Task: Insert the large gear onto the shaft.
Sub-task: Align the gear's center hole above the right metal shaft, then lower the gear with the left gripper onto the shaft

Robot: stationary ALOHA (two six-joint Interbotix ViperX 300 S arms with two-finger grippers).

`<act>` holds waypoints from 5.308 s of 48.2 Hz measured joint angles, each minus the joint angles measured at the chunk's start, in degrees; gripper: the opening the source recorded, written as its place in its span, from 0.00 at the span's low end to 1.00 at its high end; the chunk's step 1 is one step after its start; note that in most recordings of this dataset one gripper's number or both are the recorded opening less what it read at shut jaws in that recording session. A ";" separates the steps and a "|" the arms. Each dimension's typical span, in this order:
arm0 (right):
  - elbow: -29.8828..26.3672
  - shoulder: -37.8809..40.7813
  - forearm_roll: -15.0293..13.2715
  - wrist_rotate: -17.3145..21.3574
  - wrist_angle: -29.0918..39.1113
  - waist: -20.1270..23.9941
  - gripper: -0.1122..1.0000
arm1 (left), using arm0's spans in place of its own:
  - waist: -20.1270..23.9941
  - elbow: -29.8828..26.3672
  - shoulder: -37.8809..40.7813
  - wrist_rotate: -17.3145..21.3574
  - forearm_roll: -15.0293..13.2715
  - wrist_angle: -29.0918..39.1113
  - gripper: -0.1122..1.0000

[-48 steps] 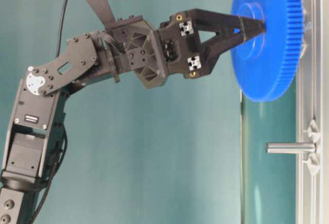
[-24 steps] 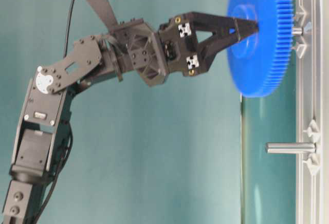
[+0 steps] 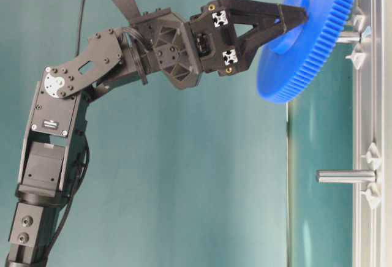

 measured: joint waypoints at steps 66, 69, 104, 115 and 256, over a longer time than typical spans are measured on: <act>0.00 -1.05 -0.09 -0.09 0.44 0.00 0.12 | 0.09 2.02 -1.32 -0.70 0.00 2.02 0.78; 0.09 -0.97 0.00 -0.09 0.44 0.00 0.12 | 0.09 2.02 -1.23 -0.79 0.00 2.02 0.78; 0.00 -0.97 0.00 0.00 0.53 0.00 0.12 | 0.09 1.76 -1.23 -0.97 0.00 2.11 0.79; 0.00 -1.05 0.00 -0.09 0.53 0.00 0.12 | -0.09 1.67 -1.23 -1.32 0.00 2.11 0.83; 0.00 -1.67 0.00 -0.09 0.53 0.00 0.12 | -0.53 -4.31 0.79 -1.58 0.00 9.93 0.93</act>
